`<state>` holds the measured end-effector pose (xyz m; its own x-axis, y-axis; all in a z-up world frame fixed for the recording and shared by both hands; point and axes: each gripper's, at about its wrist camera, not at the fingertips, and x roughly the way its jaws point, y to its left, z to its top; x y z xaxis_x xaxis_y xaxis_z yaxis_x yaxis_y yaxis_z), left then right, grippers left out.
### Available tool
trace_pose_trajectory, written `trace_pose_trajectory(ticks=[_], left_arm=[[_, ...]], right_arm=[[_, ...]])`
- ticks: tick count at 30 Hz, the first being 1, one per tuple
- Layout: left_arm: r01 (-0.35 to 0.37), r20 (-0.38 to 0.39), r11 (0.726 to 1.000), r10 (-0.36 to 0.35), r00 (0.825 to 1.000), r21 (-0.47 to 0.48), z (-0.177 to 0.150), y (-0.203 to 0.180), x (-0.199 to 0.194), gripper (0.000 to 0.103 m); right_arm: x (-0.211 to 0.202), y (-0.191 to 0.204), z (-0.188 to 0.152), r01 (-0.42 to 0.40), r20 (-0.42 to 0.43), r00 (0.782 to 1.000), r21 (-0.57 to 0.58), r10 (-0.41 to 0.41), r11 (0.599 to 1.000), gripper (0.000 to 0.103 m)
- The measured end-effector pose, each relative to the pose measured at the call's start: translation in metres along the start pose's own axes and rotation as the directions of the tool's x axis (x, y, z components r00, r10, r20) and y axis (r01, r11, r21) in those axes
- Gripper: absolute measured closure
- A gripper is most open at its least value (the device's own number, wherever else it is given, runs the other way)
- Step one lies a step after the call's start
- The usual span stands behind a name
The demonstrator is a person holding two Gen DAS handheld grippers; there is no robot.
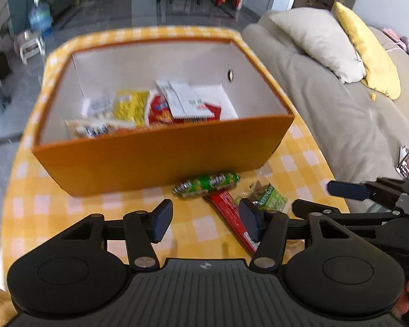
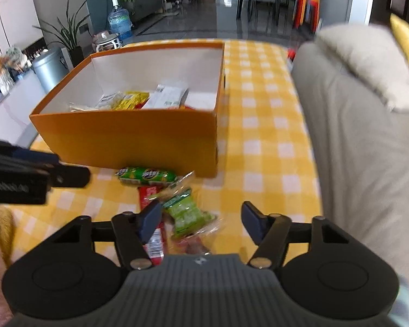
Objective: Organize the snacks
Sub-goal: 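Grasp the red stick snack with the left gripper while the right grasps the green raisin bag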
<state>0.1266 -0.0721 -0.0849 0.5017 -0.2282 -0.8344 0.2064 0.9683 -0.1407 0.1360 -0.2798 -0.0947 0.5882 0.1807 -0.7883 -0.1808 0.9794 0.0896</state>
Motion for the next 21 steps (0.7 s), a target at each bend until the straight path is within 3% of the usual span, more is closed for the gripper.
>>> trace_pose_trajectory(ticks=[4,9,11,15,17,21], left_arm=[[0.001,-0.048,0.999,-0.004,0.999,-0.049,0.003,0.000,0.016,0.038],[-0.031,-0.099,0.996,0.023,0.995,-0.081,0.006,0.000,0.032,0.039],[-0.038,-0.120,0.995,0.027,0.992,-0.092,0.007,0.000,0.037,0.040],[-0.044,-0.156,0.992,0.025,0.988,-0.118,0.009,0.001,0.045,0.040],[-0.043,-0.166,0.991,0.021,0.986,-0.128,0.010,0.000,0.049,0.040],[-0.046,-0.189,0.987,0.017,0.982,-0.151,0.012,-0.004,0.058,0.040]], right_arm=[[0.017,0.001,0.002,-0.045,-0.050,0.998,-0.006,0.045,0.999,0.045],[0.038,0.014,0.007,-0.105,-0.098,0.991,-0.109,0.095,0.988,0.047],[0.048,0.014,0.008,-0.107,-0.120,0.989,-0.132,0.091,0.985,0.057],[0.062,0.008,0.008,-0.112,-0.147,0.985,-0.112,0.095,0.987,0.063],[0.067,0.004,0.009,-0.122,-0.157,0.982,-0.084,0.108,0.989,0.072],[0.069,0.000,0.008,-0.125,-0.170,0.979,-0.059,0.113,0.990,0.079]])
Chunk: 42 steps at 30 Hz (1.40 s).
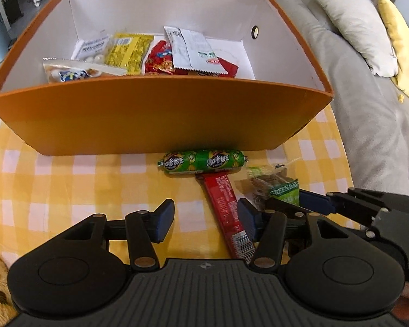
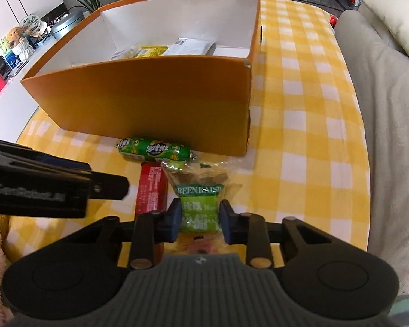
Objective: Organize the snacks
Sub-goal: 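Grasp the red stick snack with the left gripper while the right grasps the green raisin bag, then lift both held snacks and carry them over the orange box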
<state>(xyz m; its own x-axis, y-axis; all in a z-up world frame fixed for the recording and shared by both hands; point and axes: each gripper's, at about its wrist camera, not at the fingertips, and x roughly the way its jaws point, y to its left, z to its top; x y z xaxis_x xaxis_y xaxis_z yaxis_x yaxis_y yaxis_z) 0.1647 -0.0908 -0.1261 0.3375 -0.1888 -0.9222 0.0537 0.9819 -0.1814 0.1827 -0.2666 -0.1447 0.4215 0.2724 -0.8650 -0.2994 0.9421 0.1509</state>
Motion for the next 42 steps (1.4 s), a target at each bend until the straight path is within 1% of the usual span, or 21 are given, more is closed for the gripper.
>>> trace_pose_trajectory(ticks=[3,7,9,11,13,18,21,22,24,25,28,34,37,40,42], left_arm=[[-0.004,-0.021,1.000,0.004,1.000,-0.018,0.000,-0.003,0.005,0.040],[-0.021,-0.053,0.999,0.019,0.998,-0.042,-0.001,-0.007,0.014,0.040],[-0.040,-0.061,0.998,0.037,0.997,-0.039,-0.002,-0.013,0.018,0.040],[-0.073,-0.058,0.997,0.072,0.996,-0.013,-0.003,-0.022,0.022,0.040],[-0.117,-0.059,0.993,0.117,0.991,0.005,-0.006,-0.030,0.025,0.040],[-0.154,-0.068,0.988,0.155,0.986,0.023,-0.010,-0.038,0.035,0.040],[-0.149,-0.067,0.989,0.149,0.987,0.013,-0.012,-0.038,0.038,0.050],[-0.147,-0.070,0.989,0.147,0.987,0.015,-0.012,-0.038,0.039,0.056],[-0.156,-0.062,0.987,0.158,0.986,0.036,-0.013,-0.041,0.040,0.059],[-0.156,-0.059,0.987,0.159,0.986,0.045,-0.013,-0.041,0.040,0.063],[-0.159,-0.056,0.985,0.162,0.985,0.064,-0.013,-0.042,0.040,0.070],[-0.125,-0.049,0.990,0.128,0.991,0.061,-0.014,-0.035,0.036,0.076],[-0.093,-0.039,0.994,0.095,0.995,0.055,-0.016,-0.029,0.030,0.076],[-0.083,-0.015,0.994,0.085,0.996,0.077,-0.018,-0.029,0.024,0.076],[-0.066,-0.006,0.995,0.067,0.998,0.075,-0.020,-0.027,0.019,0.076]], right_arm=[[-0.005,-0.005,-0.001,0.024,0.001,1.000,0.038,-0.024,0.999,0.081],[-0.015,-0.029,-0.006,0.086,-0.016,0.996,0.177,-0.085,0.980,0.081],[-0.018,-0.040,-0.009,0.083,-0.020,0.997,0.236,-0.080,0.968,0.081],[-0.019,-0.045,-0.010,0.078,-0.022,0.997,0.262,-0.074,0.962,0.081],[-0.018,-0.044,-0.010,0.082,-0.025,0.997,0.261,-0.078,0.962,0.081],[-0.018,-0.047,-0.012,0.069,-0.022,0.998,0.274,-0.066,0.959,0.080],[-0.016,-0.047,-0.012,0.064,-0.023,0.998,0.272,-0.061,0.960,0.080],[-0.015,-0.048,-0.012,0.063,-0.022,0.998,0.273,-0.059,0.960,0.080],[-0.015,-0.049,-0.012,0.060,-0.022,0.998,0.277,-0.056,0.959,0.080],[-0.015,-0.049,-0.012,0.059,-0.022,0.998,0.279,-0.055,0.959,0.080],[-0.014,-0.048,-0.011,0.064,-0.023,0.998,0.271,-0.059,0.960,0.080],[-0.013,-0.040,-0.011,0.091,-0.029,0.996,0.228,-0.087,0.969,0.080],[-0.013,-0.037,-0.010,0.105,-0.027,0.994,0.208,-0.102,0.972,0.080],[-0.014,-0.031,-0.010,0.127,-0.026,0.992,0.171,-0.125,0.977,0.080],[-0.014,-0.030,-0.010,0.135,-0.027,0.991,0.158,-0.132,0.978,0.080]])
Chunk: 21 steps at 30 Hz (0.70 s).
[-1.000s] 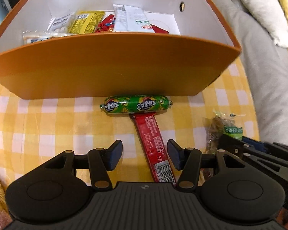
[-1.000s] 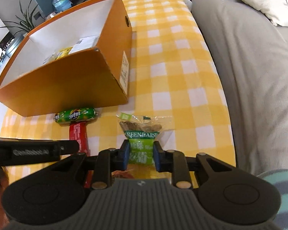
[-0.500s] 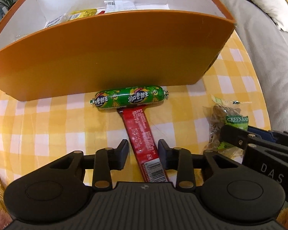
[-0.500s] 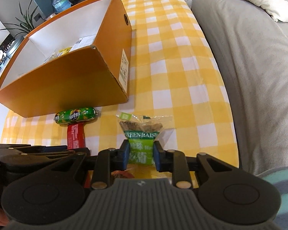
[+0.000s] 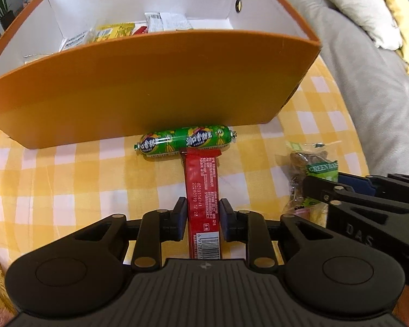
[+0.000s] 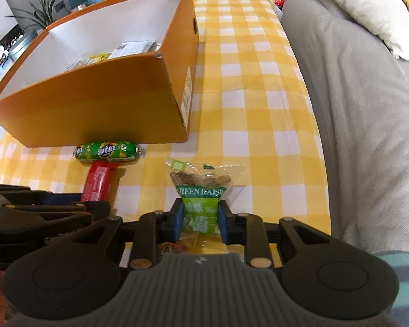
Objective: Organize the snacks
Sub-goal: 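Lift both held snacks and carry them over the orange box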
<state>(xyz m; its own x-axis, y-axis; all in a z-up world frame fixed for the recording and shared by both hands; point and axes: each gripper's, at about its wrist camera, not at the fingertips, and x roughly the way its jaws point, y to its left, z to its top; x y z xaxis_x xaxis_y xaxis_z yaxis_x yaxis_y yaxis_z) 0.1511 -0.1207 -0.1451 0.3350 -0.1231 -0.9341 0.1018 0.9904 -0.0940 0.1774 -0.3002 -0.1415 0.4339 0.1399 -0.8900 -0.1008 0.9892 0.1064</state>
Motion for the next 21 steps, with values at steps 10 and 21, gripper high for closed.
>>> trace_pose_trajectory(ticks=[10,21], left_arm=[[0.066,0.056,0.998,-0.065,0.996,-0.016,-0.004,0.018,-0.032,0.076],[0.098,0.157,0.995,-0.091,0.983,-0.036,-0.008,0.039,-0.075,0.076]], right_arm=[[-0.010,0.007,0.000,0.016,0.008,1.000,0.023,-0.017,1.000,0.081],[-0.051,0.040,-0.005,0.023,0.086,0.996,0.004,-0.023,1.000,0.081]])
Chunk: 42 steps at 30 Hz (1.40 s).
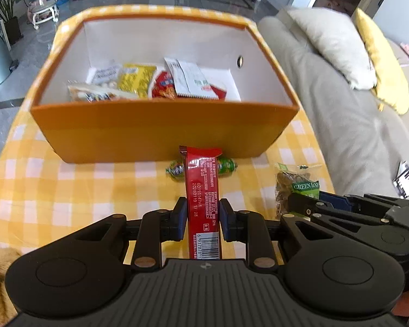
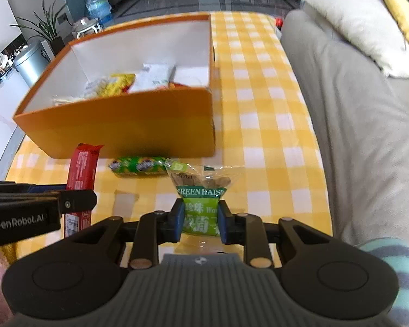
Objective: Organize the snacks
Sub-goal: 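Lift both held snacks and carry them over the orange box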
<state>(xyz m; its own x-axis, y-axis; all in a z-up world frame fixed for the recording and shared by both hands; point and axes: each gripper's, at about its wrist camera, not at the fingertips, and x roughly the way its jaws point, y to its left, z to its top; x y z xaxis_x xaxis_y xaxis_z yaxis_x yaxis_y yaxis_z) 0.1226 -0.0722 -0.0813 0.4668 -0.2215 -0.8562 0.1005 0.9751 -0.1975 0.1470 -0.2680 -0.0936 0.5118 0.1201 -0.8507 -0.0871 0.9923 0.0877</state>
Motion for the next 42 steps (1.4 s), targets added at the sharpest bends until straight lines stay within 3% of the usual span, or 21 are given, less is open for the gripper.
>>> trace_pose_trajectory(ticks=[12,24,33,42], left_arm=[[0.038,0.155,0.998,-0.030,0.987,-0.046,0.034,0.026,-0.055,0.076],[-0.001,0.249,1.000,0.008,0.968,-0.026,0.101,0.036,-0.072,0.076],[-0.074,0.213,0.996,0.061,0.975,0.055,0.144,0.034,-0.042,0.076],[-0.135,0.110,0.989,0.127,0.986,0.060,0.161,0.047,0.017,0.076]], right_arm=[[-0.052,0.026,0.030,-0.014,0.146,0.989,-0.049,0.021,0.999,0.081],[-0.064,0.042,0.105,-0.036,0.268,0.961,-0.117,0.066,0.992,0.081],[-0.013,0.058,0.154,-0.016,0.226,0.972,-0.194,0.060,0.981,0.081],[0.050,0.065,0.174,0.104,0.179,0.982,-0.290,-0.053,0.951,0.081]])
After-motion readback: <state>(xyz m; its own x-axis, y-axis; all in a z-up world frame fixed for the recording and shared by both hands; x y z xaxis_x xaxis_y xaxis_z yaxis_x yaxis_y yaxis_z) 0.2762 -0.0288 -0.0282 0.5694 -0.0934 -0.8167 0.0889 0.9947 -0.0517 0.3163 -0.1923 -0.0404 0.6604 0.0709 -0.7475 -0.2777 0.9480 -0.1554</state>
